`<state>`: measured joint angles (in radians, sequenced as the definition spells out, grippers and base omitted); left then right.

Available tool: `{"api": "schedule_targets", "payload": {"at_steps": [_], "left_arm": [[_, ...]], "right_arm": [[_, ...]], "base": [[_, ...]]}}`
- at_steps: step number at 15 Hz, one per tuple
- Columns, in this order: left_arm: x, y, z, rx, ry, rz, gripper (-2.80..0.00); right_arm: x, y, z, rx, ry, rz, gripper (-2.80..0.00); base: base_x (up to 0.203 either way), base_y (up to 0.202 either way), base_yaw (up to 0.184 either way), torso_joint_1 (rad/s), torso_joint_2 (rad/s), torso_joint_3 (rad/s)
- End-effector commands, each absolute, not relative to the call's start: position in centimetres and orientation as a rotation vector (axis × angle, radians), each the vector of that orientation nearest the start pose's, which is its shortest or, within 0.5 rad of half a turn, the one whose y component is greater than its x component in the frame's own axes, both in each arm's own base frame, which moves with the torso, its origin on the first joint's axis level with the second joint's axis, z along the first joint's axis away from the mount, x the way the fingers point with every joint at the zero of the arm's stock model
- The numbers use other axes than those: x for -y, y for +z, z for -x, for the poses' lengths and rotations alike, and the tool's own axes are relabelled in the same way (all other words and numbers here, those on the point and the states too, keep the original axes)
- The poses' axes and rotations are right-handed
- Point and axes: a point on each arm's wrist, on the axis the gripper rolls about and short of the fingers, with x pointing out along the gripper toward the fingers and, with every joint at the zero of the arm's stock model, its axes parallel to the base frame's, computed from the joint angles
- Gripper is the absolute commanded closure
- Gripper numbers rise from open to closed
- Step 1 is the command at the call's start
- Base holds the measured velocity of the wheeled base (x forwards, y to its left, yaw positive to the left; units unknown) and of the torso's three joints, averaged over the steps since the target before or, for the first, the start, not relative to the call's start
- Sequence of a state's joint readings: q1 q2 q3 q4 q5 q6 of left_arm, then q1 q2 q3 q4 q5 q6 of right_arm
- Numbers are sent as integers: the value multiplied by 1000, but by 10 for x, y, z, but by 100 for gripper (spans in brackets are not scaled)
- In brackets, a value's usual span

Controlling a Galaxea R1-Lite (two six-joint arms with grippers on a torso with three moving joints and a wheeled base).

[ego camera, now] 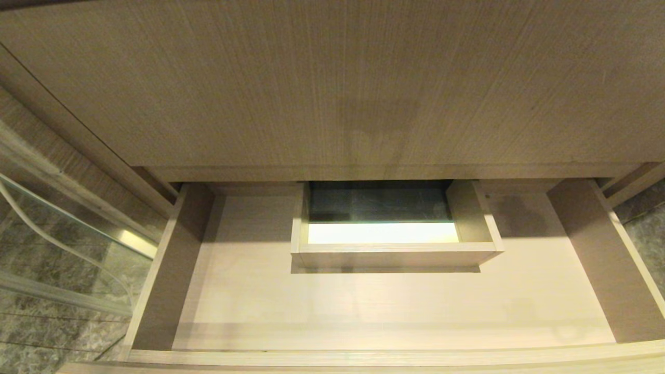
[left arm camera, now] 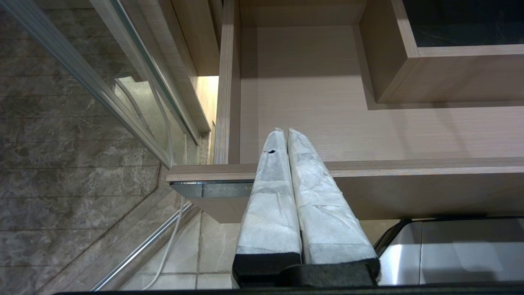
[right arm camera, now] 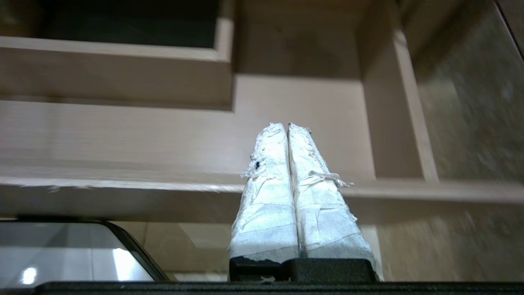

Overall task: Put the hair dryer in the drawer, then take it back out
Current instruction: Pick up the hairdryer

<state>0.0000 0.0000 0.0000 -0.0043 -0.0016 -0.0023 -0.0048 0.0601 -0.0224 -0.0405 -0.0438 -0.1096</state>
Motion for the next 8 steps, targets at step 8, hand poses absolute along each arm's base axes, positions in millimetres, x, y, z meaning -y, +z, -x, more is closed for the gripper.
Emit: {"api": "schedule_targets", "payload": {"at_steps": [8], "left_arm": [[0,76,23,6,-2,3,0]], "right_arm": [[0,82,23,69,2,134,0]], "base": [[0,0,0,0,0,0]]}}
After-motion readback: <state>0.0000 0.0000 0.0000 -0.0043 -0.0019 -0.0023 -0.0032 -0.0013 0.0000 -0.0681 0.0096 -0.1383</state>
